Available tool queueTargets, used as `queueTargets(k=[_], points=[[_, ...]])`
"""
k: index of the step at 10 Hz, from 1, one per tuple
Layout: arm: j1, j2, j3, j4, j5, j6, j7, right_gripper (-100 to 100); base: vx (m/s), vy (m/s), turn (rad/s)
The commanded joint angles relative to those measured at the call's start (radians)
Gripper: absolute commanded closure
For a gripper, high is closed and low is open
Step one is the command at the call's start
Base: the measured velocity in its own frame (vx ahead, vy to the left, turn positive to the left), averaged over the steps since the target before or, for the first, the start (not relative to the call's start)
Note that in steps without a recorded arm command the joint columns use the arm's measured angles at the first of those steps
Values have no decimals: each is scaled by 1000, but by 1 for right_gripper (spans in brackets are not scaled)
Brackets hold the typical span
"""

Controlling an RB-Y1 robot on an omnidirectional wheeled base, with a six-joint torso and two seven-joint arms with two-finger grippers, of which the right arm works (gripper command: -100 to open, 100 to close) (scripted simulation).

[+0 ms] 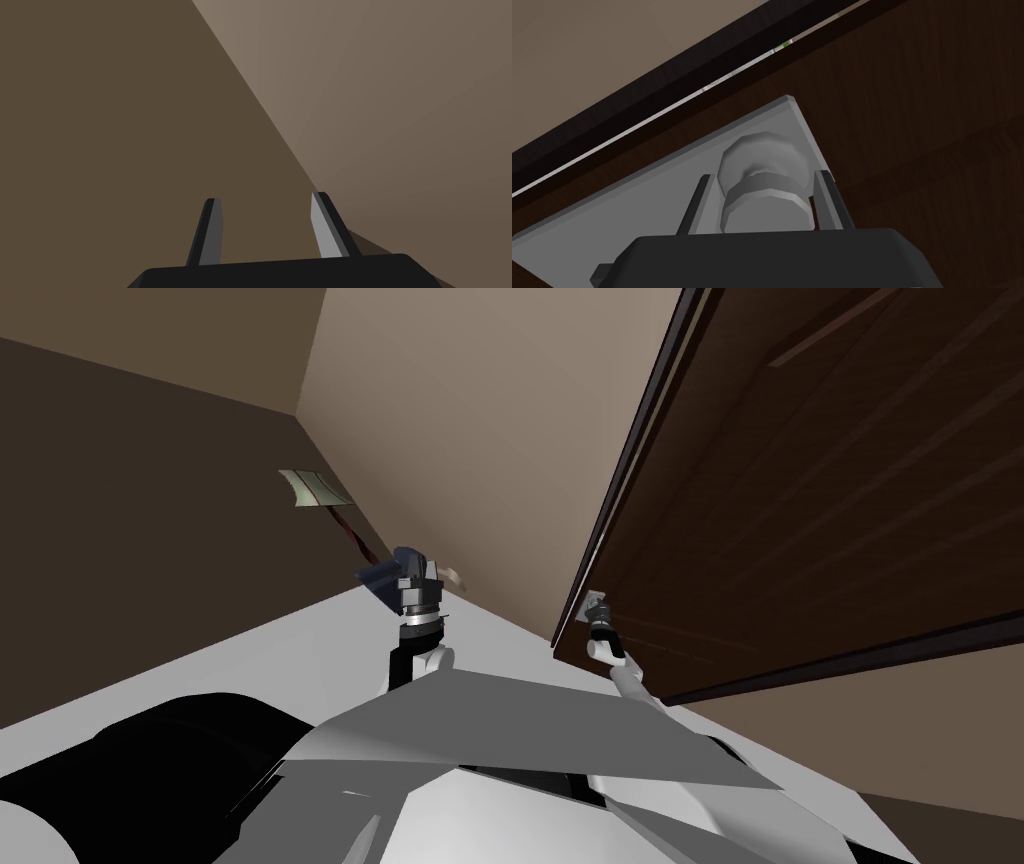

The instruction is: Pull the door open

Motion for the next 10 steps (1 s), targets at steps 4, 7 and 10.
queueTargets(k=[4, 7, 10], points=[[-22, -5, 22, 20, -93, -3, -128, 100, -62, -32, 81], [-35, -11, 33, 37, -151, -7, -200, 100, -54, -24, 80], [-41, -14, 38, 45, -177, -9, -257, 100, -47, -26, 51]])
